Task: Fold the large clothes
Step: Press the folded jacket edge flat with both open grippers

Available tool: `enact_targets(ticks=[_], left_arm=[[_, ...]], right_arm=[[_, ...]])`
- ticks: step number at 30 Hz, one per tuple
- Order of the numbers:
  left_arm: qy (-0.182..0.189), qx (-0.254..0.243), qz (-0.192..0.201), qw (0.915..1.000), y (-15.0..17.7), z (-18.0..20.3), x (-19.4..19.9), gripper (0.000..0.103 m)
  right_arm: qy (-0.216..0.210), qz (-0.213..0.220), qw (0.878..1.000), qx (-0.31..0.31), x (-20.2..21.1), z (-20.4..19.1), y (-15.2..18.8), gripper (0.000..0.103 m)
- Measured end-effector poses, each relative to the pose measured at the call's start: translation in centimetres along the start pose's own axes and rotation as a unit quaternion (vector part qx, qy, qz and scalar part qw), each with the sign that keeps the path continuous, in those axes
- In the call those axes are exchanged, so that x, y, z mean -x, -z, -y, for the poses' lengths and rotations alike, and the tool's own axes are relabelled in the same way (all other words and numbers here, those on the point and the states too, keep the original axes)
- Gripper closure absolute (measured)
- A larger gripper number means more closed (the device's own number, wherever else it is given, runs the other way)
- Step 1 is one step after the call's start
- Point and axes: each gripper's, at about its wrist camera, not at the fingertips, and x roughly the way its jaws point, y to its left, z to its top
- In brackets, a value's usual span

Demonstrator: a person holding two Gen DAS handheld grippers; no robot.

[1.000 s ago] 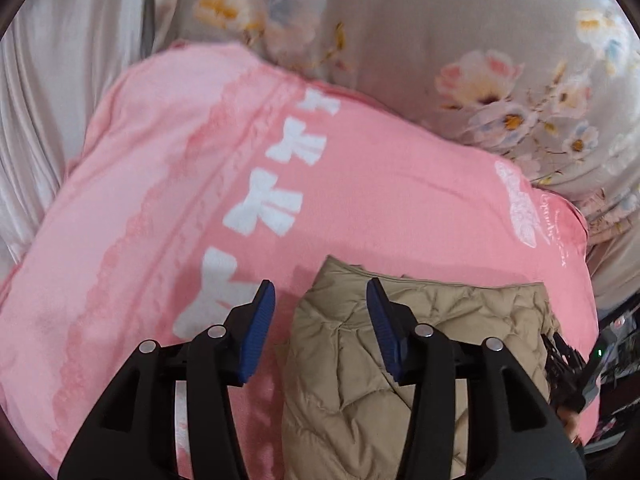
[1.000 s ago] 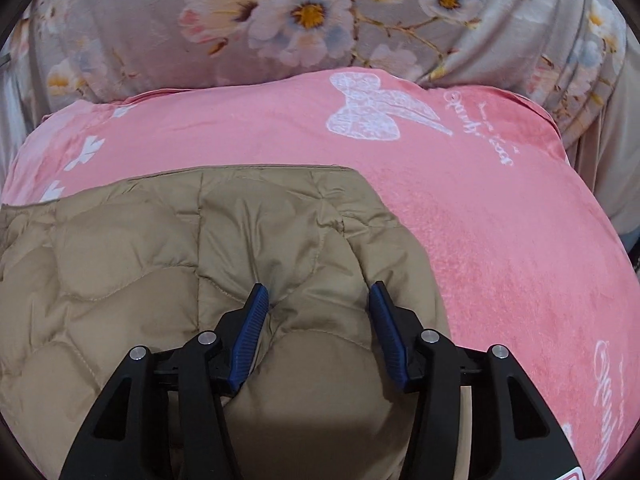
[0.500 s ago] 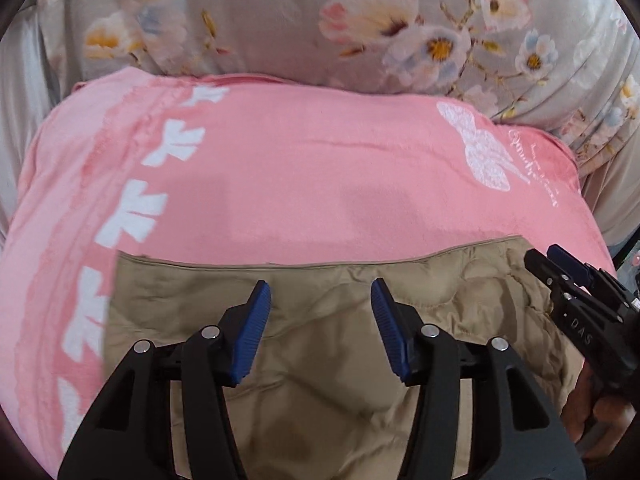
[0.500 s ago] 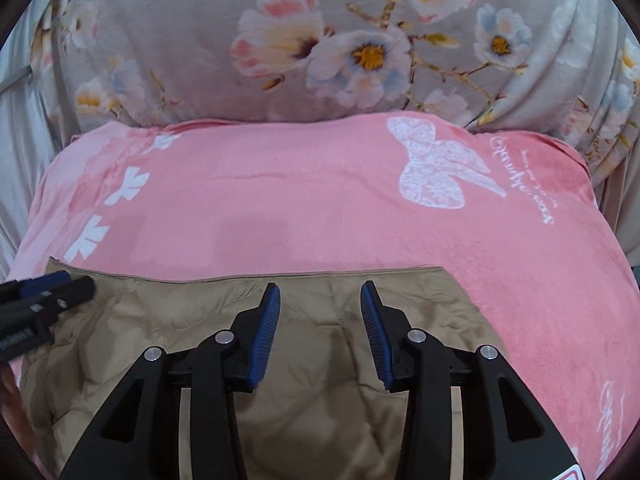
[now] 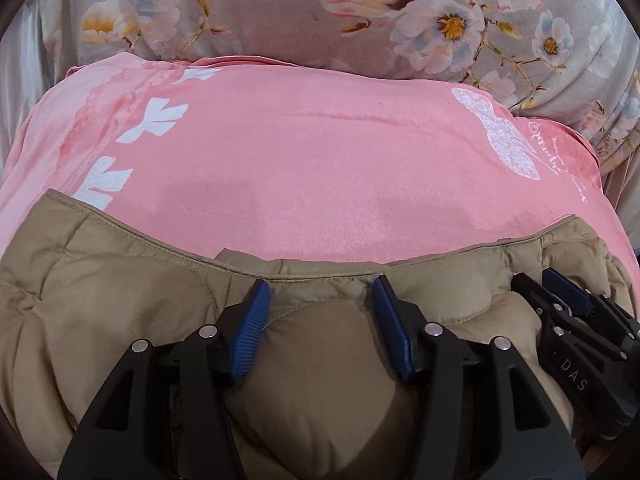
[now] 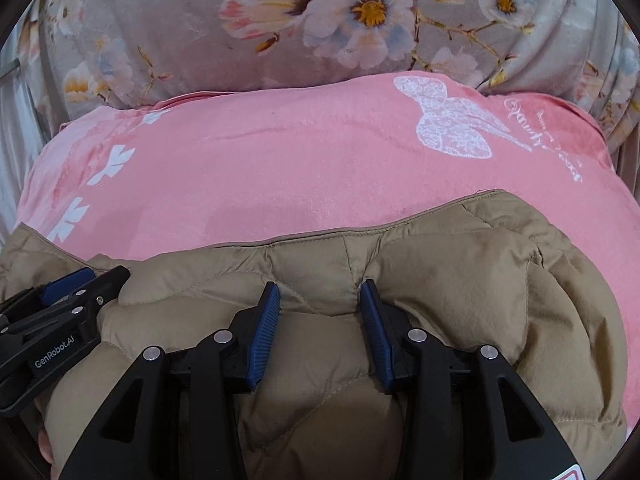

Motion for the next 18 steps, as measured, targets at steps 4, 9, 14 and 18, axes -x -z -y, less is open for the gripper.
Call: enact_targets(ticks=[4,9,14,18], left_arm=[[-0.005,-0.004,0.005,1.0,0.3,0.3,-0.5,0.051],[-0.013,-0.009,0.008,0.9998,0.7,0.6,-0.9,0.05],[-0.016,-0.012,0.007,0.9998,0.7,0.5,-1.2,0.05],[-0.016,-0.012,0.007,0.9998,0.7,0.6,-1.2,0.05]], right_arm=[[0.011,0.004,1.0,0.007,-0.3,-0.2,0.2,0.062],[0.014,0.005,1.0,0.009,-0.6,-0.3,0.4,0.062],[0.015,0.004,1.0,0.009,-0.8,-0.2,0.4,0.062],[0.015,0.004,1.0,0.009,-0.8,-0.2,0.4,0.062]])
